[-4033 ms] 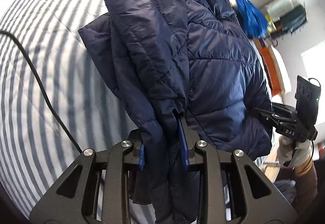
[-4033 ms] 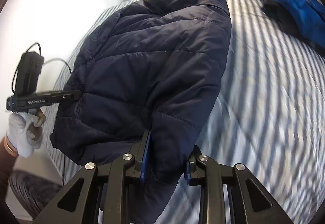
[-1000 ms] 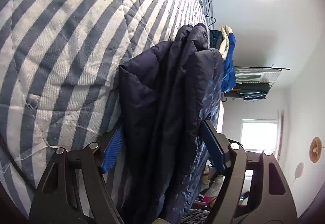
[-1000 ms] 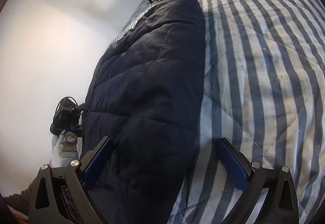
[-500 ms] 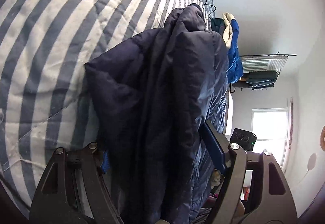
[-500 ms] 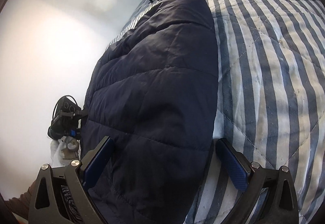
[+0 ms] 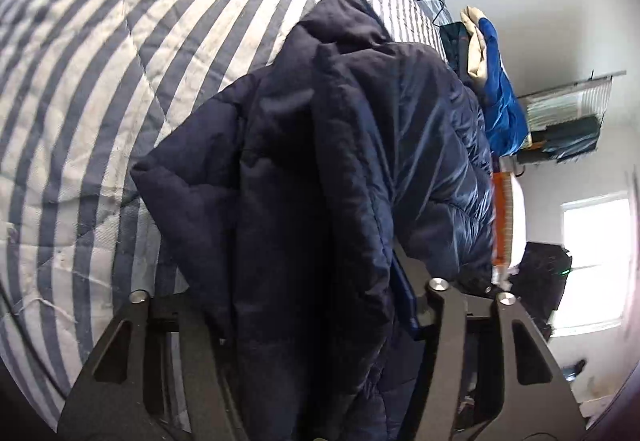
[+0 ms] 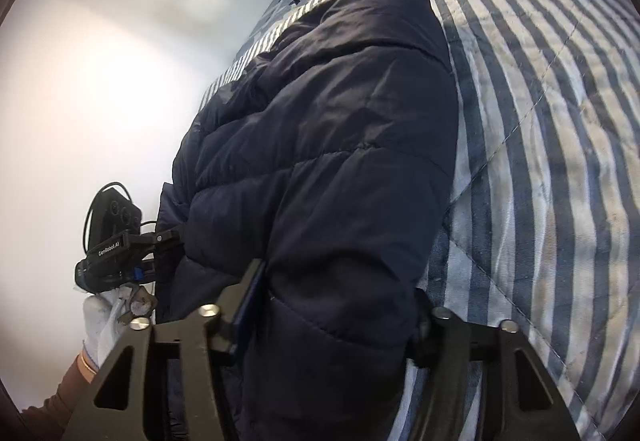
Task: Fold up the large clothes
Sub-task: 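Lift the folded jacket with both tools and carry it toward the blue pile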
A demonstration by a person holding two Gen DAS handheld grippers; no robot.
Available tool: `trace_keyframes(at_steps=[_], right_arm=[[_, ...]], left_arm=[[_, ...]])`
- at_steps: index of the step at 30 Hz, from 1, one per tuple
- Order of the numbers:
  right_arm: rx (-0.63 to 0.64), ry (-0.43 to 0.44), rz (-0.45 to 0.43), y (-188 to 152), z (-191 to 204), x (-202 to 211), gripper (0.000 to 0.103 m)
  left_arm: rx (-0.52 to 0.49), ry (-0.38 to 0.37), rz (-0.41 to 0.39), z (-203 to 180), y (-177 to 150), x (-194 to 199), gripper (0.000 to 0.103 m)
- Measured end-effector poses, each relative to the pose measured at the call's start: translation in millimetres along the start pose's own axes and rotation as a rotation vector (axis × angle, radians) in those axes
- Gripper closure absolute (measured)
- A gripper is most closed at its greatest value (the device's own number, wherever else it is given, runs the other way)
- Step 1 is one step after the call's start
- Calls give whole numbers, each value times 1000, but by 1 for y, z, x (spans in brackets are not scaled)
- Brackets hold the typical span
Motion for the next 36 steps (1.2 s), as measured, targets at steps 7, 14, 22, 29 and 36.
trace_keyframes(at_steps=[7, 14, 22, 29, 36], right_arm=[[126, -186, -18, 4, 32, 10, 70], [265, -368, -50, 9, 70, 20, 78], [404, -497, -84, 1, 84, 44, 81], [476, -582, -164, 17, 87, 76, 81], [482, -656, -251, 53, 78, 116, 81]], left_arm=[[-183, 115, -87, -45, -6, 8, 72], [-227, 83, -118, -68, -14, 18, 77], [-311, 46, -145, -104, -25, 26, 79], [-372, -8, -170, -152, -12, 28, 79], [-445, -42, -193, -210, 18, 14, 79]])
Point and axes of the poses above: each gripper's, at about its wrist camera, not at the fingertips, and x roughly against the way its jaws point, z to its left, y to its top, the point moved 8 cm from there along -x, roughly the way its jaws point
